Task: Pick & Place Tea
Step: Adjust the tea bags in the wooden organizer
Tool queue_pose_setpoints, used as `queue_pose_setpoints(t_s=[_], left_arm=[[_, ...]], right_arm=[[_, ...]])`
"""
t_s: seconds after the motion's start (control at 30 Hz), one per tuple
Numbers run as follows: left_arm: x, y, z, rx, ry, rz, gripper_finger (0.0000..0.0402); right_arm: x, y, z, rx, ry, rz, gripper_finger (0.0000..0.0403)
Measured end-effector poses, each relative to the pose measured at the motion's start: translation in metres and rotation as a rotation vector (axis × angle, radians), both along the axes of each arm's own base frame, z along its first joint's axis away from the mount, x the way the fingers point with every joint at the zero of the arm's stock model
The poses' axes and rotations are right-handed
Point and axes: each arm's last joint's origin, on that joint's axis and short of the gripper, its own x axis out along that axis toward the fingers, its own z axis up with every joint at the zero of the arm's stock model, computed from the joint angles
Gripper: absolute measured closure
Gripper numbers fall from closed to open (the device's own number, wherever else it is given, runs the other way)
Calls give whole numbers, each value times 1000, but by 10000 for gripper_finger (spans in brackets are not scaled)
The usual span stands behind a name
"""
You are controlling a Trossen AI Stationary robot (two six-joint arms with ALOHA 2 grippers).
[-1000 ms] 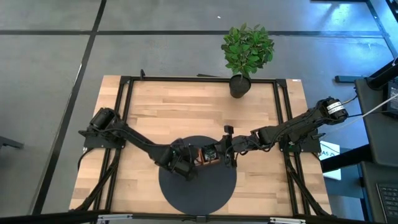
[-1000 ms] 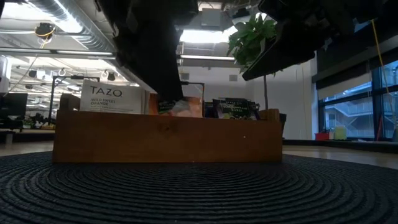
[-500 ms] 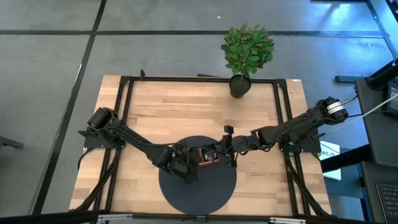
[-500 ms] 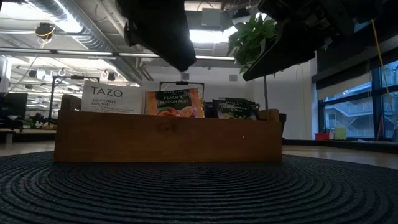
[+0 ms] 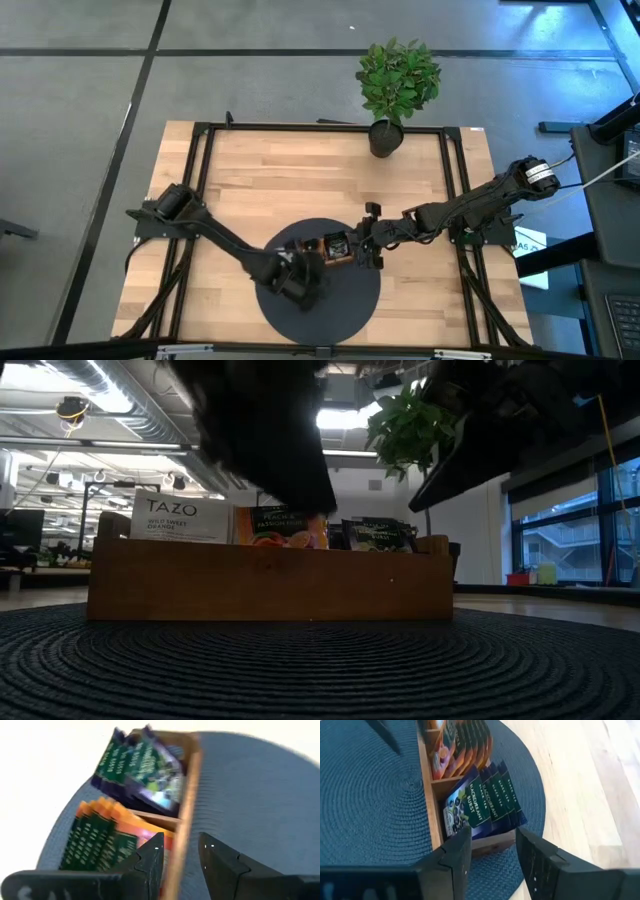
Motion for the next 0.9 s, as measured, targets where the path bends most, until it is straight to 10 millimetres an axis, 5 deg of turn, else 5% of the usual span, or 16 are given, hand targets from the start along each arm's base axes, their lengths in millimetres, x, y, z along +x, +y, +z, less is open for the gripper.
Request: queue_pose_setpoints(t_s=[0.2,0.43,0.7,0.9], left_arm=[[8,12,-19,22,82,15,286],[10,16,-19,0,95,11,283],[5,4,20,110,25,-72,287],[1,-2,14,166,76,-129,288]], right_arm=[[0,0,0,18,-1,-16,247],[0,0,0,17,-2,-16,247],[0,0,0,16,-3,-15,247],[0,0,0,16,-4,-16,247]])
